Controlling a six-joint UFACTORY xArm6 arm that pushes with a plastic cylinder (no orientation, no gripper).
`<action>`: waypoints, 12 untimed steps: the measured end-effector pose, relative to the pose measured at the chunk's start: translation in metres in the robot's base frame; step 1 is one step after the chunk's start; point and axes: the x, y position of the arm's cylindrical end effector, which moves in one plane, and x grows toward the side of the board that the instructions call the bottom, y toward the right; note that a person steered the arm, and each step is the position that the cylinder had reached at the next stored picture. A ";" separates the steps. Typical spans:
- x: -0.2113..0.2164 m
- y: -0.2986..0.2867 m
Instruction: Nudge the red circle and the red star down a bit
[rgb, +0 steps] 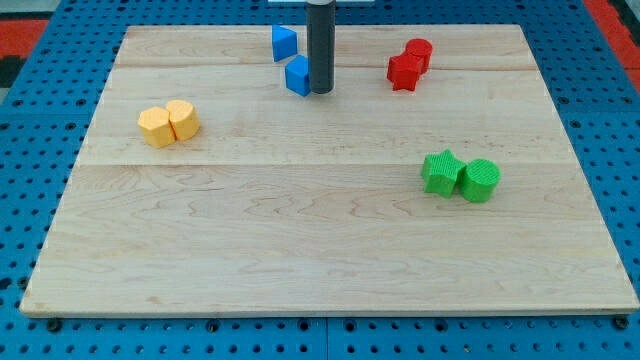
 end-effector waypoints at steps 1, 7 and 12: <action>-0.001 -0.016; 0.050 0.011; 0.003 0.197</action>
